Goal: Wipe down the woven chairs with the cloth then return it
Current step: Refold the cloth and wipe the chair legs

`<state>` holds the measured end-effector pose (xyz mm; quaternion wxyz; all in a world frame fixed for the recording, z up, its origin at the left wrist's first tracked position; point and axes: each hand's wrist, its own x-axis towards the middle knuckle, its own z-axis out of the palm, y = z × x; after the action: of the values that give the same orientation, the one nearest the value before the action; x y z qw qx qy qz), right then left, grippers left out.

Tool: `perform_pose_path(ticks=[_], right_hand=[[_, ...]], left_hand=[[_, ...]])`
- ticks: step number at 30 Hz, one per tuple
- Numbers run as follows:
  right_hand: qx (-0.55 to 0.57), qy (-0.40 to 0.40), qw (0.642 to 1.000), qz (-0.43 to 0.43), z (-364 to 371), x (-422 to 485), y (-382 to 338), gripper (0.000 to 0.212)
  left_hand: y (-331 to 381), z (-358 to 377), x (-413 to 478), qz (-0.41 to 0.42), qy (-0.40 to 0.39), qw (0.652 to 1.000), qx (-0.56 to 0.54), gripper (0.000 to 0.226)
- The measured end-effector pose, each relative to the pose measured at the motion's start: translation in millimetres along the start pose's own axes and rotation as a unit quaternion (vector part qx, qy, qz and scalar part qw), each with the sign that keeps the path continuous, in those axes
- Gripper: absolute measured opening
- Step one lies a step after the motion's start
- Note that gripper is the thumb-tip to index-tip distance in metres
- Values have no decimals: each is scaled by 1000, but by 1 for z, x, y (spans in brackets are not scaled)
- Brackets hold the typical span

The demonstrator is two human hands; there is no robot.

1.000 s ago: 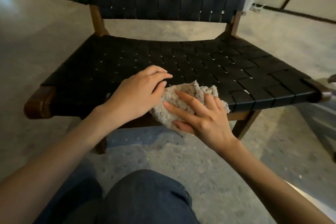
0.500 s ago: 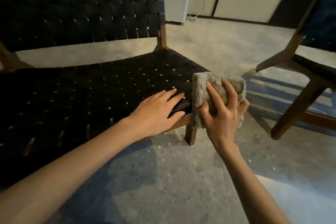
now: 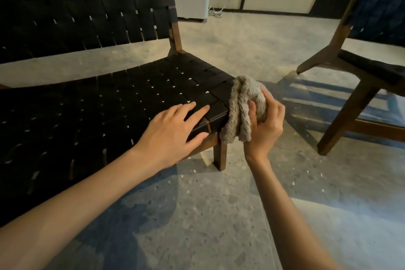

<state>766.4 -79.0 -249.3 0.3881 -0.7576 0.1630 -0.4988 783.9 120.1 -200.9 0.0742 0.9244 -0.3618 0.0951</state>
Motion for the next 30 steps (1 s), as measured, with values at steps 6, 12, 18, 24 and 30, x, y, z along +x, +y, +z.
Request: perform_pose_path(ticks=[6, 12, 18, 24, 30], right_hand=[[24, 32, 999, 2, -10, -13, 0, 38], [9, -126, 987, 101, -54, -72, 23, 36], [112, -259, 920, 272, -61, -103, 34, 33], [145, -414, 818, 371, -52, -110, 54, 22], [84, -529, 801, 268, -52, -124, 62, 65]], left_hand=[[23, 15, -18, 142, 63, 985, 75, 64], [38, 49, -25, 250, 10, 967, -39, 59], [43, 110, -39, -71, -126, 930, -338, 71], [34, 148, -45, -247, -158, 766, -572, 36], [27, 150, -48, -303, -130, 724, -605, 47]])
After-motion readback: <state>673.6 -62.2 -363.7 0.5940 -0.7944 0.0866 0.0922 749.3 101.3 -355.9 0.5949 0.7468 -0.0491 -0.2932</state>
